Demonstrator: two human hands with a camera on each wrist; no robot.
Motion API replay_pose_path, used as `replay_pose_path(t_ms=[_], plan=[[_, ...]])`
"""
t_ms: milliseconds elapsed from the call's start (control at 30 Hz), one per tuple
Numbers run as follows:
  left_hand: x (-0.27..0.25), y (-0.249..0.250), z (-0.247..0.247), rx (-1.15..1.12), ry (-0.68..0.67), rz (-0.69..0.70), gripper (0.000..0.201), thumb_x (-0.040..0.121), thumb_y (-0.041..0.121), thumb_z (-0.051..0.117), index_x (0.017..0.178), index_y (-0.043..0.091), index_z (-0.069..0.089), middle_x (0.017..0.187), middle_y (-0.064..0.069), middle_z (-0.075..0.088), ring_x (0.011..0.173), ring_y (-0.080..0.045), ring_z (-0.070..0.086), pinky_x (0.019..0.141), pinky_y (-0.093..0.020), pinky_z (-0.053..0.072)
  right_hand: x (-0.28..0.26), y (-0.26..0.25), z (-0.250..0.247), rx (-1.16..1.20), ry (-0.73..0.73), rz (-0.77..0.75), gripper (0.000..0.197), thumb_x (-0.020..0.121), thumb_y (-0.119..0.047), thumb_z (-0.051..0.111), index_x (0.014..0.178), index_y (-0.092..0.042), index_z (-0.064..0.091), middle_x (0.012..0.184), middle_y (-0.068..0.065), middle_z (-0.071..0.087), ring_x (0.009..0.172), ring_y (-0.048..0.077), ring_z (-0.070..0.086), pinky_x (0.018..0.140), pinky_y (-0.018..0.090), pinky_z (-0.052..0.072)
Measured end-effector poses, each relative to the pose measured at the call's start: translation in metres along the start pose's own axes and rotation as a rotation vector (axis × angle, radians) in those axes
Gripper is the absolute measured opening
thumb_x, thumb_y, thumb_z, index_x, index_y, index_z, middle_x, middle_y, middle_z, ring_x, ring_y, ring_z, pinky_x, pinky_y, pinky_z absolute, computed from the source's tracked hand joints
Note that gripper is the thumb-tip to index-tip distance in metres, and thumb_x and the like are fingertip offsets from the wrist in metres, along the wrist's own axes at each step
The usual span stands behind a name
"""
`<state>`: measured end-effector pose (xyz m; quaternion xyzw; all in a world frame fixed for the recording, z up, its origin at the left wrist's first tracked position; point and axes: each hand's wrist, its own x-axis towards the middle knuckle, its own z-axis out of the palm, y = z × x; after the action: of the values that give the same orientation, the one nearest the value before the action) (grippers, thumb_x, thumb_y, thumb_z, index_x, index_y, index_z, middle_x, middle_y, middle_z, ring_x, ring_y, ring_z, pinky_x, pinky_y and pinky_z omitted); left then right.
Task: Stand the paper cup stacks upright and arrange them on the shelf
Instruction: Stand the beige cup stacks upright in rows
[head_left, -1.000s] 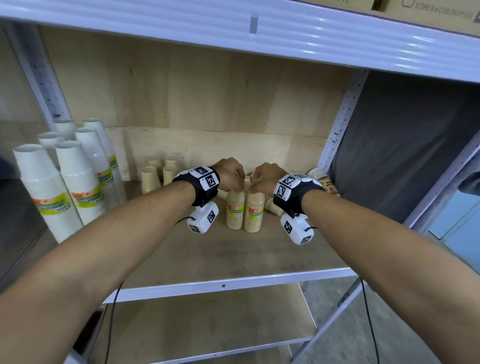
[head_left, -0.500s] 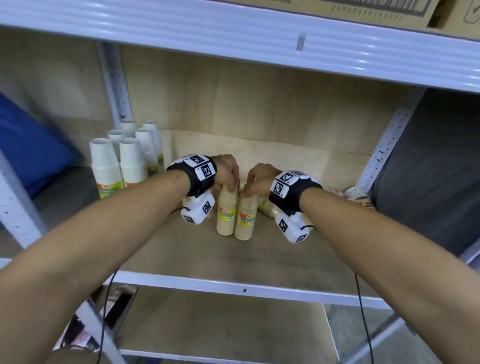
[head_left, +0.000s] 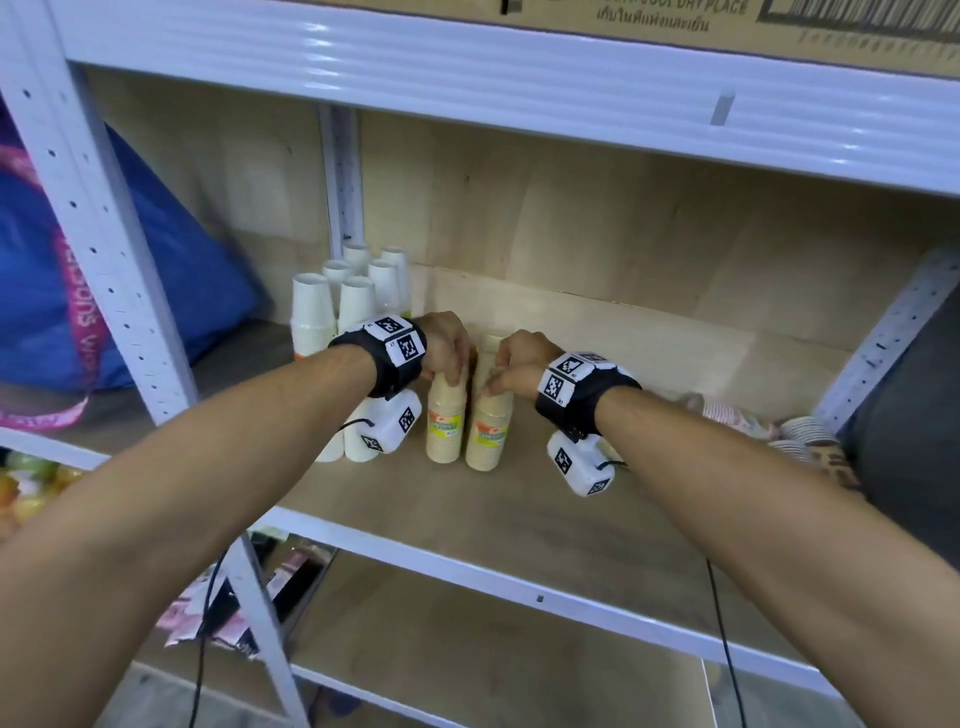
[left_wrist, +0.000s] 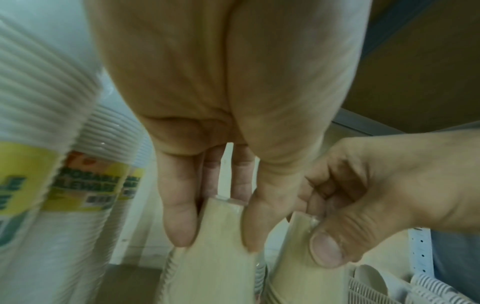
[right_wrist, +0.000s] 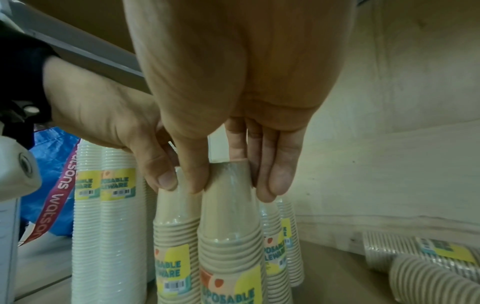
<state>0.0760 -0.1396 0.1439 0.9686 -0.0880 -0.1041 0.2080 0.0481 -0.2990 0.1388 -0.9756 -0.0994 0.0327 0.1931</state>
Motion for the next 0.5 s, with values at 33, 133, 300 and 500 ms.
replay_pose_path(t_ms=[33, 133, 300, 500], plan=[[-0.001, -0.003, 0.0, 0.001, 0.004, -0.005, 0.031, 0.073, 0.001, 0.078, 0.101, 0.01, 0.07, 0.102, -0.006, 0.067, 0.091, -0.024, 0.066, 0.063, -0.03, 0.059, 0.003, -0.001, 0.002, 0.01, 0.004, 0.0, 0.044, 0.071, -0.032, 0.081, 0.103, -0.006, 0.065, 0.099, 0.009, 0.064, 0.086, 0.022, 0.06, 0.065, 0.025, 0.044], [-0.001, -0.009, 0.001, 0.012, 0.015, -0.021, 0.031, 0.073, 0.002, 0.079, 0.101, 0.01, 0.07, 0.103, -0.006, 0.067, 0.091, -0.023, 0.066, 0.053, -0.024, 0.051, 0.008, -0.003, 0.008, 0.023, -0.001, 0.007, 0.045, 0.071, -0.033, 0.081, 0.104, -0.009, 0.063, 0.097, 0.005, 0.06, 0.085, 0.021, 0.057, 0.058, 0.023, 0.039], [0.004, -0.016, 0.005, 0.019, 0.019, -0.018, 0.034, 0.071, 0.004, 0.08, 0.103, 0.011, 0.07, 0.106, -0.006, 0.068, 0.092, -0.022, 0.065, 0.06, -0.027, 0.053, 0.015, -0.004, 0.016, 0.021, -0.001, 0.015, 0.047, 0.072, -0.032, 0.08, 0.106, -0.006, 0.063, 0.106, 0.01, 0.063, 0.092, 0.025, 0.061, 0.07, 0.028, 0.045], [0.009, -0.019, 0.008, 0.04, 0.023, -0.012, 0.039, 0.074, 0.009, 0.08, 0.111, 0.011, 0.068, 0.109, -0.006, 0.066, 0.097, -0.022, 0.064, 0.079, -0.032, 0.056, 0.02, -0.003, 0.023, 0.046, 0.021, 0.004, 0.041, 0.07, -0.034, 0.079, 0.097, -0.007, 0.065, 0.1, 0.011, 0.067, 0.089, 0.026, 0.064, 0.076, 0.036, 0.053]])
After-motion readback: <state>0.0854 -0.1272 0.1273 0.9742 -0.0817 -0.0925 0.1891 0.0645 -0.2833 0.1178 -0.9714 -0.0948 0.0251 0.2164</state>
